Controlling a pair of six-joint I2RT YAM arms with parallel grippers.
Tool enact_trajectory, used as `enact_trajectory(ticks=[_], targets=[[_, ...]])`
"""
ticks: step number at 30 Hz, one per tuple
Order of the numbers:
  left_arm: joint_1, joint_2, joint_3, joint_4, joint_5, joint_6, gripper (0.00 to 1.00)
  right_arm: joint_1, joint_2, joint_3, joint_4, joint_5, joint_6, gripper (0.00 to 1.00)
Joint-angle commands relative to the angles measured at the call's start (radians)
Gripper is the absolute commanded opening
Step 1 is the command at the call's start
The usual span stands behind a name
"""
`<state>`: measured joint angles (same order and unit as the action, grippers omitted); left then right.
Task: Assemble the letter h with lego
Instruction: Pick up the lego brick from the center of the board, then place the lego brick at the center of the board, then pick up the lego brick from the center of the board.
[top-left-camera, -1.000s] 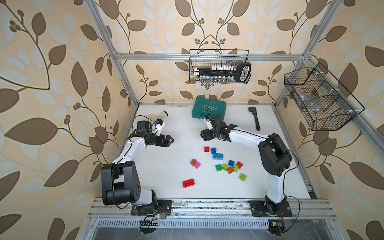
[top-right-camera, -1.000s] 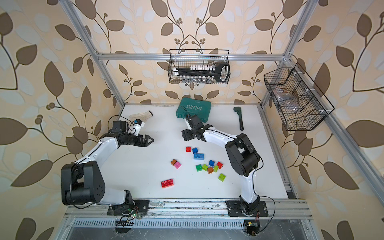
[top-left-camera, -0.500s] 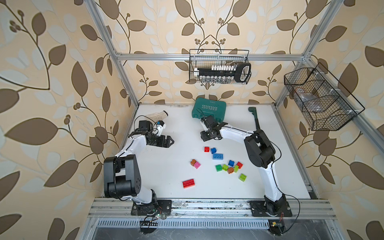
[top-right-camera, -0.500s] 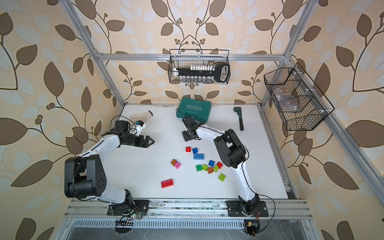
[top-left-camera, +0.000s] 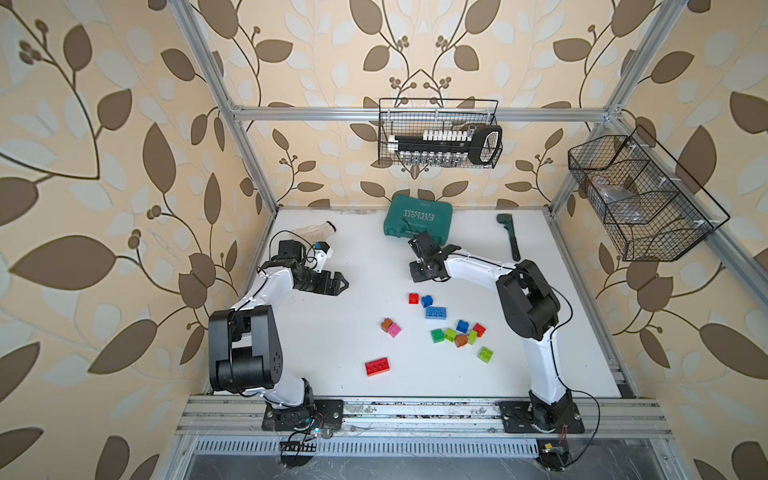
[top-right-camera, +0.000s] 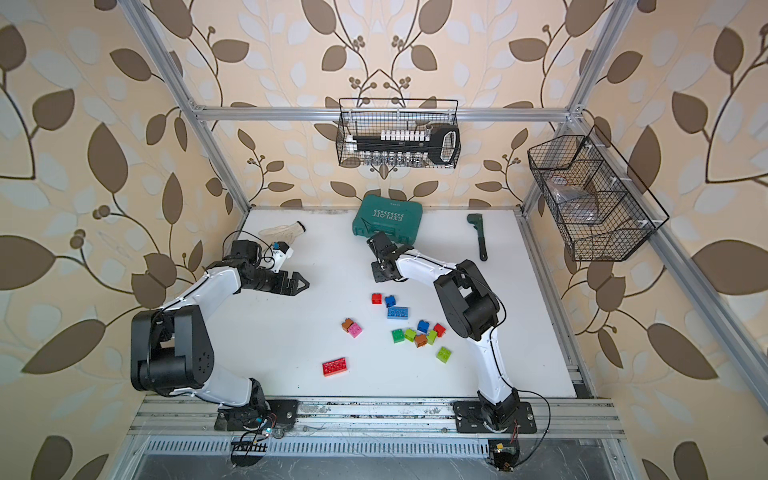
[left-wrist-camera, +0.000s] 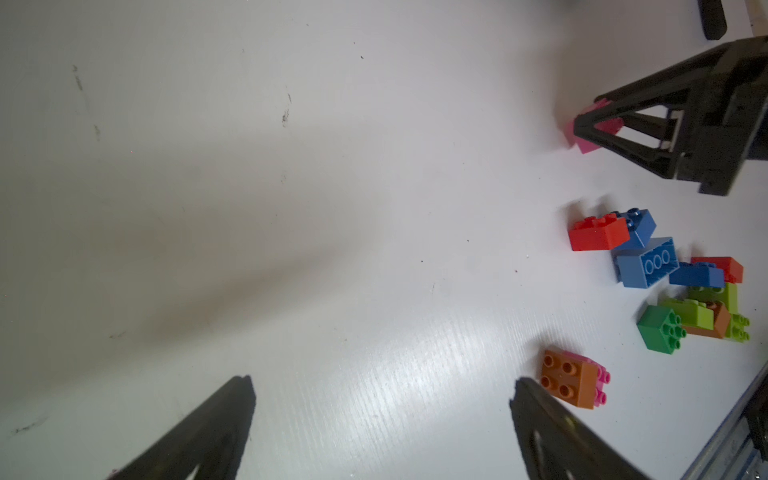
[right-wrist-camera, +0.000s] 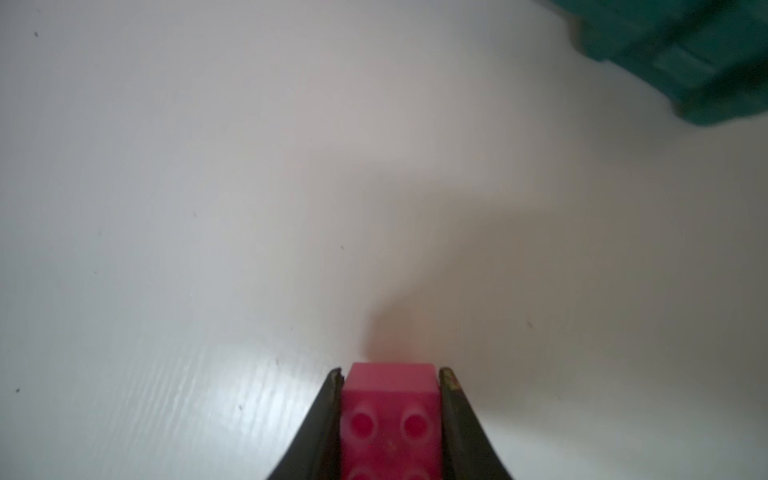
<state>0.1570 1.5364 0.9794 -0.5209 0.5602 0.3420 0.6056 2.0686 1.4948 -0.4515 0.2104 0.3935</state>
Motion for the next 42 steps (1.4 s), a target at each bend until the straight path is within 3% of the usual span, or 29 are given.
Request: enact_trajectory(ticks=[1, 5, 11, 16, 20, 24, 28, 33, 42], targets=[[0.002, 0.008, 0.046, -0.029, 0.044, 0.028, 0.99, -0.013, -0.113, -0.110, -0.002, 0.074, 0.144, 0.31], [0.003, 0.010, 0.045, -0.033, 0.046, 0.035, 0.99, -0.039, -0.169, -0.238, 0.058, 0.078, 0.187, 0.32], [0.002, 0.007, 0.045, -0.038, 0.040, 0.044, 0.99, -0.057, -0.142, -0.281, 0.082, 0.055, 0.203, 0.33], [0.002, 0.001, 0.049, -0.050, 0.047, 0.051, 0.99, -0.055, -0.191, -0.273, 0.064, 0.040, 0.165, 0.52], [0.002, 0.007, 0.053, -0.054, 0.055, 0.051, 0.99, -0.036, -0.279, -0.271, 0.027, 0.038, 0.082, 0.55], [0.004, 0.012, 0.050, -0.048, 0.053, 0.045, 0.99, 0.063, -0.335, -0.264, -0.014, -0.031, -0.100, 0.55], [0.007, 0.028, 0.062, -0.061, 0.051, 0.046, 0.99, 0.212, -0.340, -0.260, -0.033, -0.096, -0.189, 0.55], [0.017, 0.033, 0.062, -0.050, 0.017, 0.040, 0.99, 0.327, -0.302, -0.280, 0.009, -0.232, -0.224, 0.55], [0.021, 0.036, 0.068, -0.065, 0.017, 0.034, 0.99, 0.362, -0.186, -0.277, 0.061, -0.249, -0.208, 0.60]])
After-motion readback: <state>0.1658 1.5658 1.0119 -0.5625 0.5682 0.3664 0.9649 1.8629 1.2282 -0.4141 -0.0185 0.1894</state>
